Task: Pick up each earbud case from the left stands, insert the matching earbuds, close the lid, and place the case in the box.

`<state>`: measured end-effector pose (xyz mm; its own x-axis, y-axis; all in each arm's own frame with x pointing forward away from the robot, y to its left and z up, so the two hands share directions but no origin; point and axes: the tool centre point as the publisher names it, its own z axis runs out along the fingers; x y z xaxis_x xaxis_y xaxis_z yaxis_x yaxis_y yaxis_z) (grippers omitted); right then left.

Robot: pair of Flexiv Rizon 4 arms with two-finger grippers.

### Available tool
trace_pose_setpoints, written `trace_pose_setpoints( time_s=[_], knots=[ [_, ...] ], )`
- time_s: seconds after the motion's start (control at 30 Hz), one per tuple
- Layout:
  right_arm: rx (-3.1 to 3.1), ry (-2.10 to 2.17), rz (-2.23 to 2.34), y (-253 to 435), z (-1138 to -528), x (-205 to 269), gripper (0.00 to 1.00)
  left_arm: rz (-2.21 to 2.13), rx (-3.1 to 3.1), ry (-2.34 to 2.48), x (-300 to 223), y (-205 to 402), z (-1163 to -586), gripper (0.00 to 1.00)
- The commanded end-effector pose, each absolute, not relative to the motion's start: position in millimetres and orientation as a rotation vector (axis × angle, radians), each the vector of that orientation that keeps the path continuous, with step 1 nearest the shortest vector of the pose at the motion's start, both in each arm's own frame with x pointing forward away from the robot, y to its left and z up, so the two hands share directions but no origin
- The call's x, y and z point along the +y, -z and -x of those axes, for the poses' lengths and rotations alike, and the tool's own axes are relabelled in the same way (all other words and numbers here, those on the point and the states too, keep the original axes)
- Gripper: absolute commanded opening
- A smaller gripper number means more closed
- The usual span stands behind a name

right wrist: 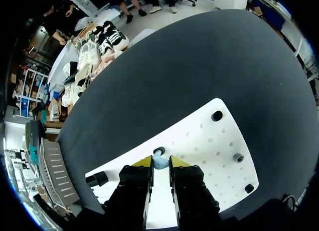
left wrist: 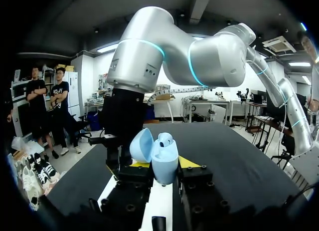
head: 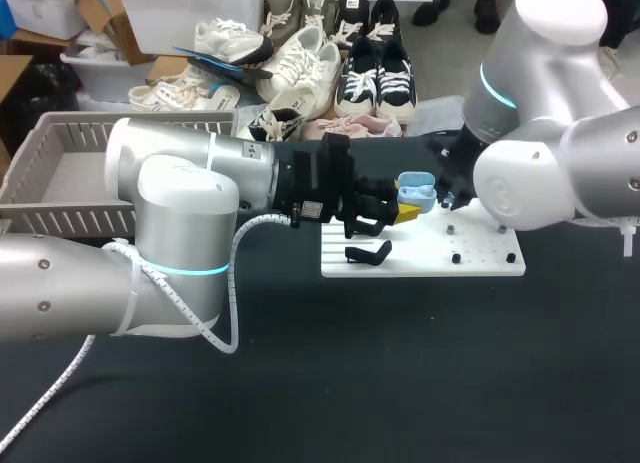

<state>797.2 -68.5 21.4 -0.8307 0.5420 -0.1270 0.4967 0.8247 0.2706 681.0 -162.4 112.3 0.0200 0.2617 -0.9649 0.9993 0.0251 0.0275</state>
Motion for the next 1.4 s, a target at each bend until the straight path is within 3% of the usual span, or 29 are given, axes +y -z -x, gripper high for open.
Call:
trace_pose_setpoints(
  time_s=[0.03, 0.7, 1.4],
  knots=[
    [2.814, -0.336, -0.808, -21, -800, -69, 0.0, -1.391, 1.394, 1.034, -162, -112, -682, 0.0],
    [2.792, -0.321, -0.769, -47, -781, -71, 0.0, -1.391, 1.394, 1.034, -162, -112, -682, 0.0],
    [2.928, -0.22, -0.278, -98, -718, -110, 0.0, -1.391, 1.394, 1.034, -162, -112, -682, 0.0]
  ],
)
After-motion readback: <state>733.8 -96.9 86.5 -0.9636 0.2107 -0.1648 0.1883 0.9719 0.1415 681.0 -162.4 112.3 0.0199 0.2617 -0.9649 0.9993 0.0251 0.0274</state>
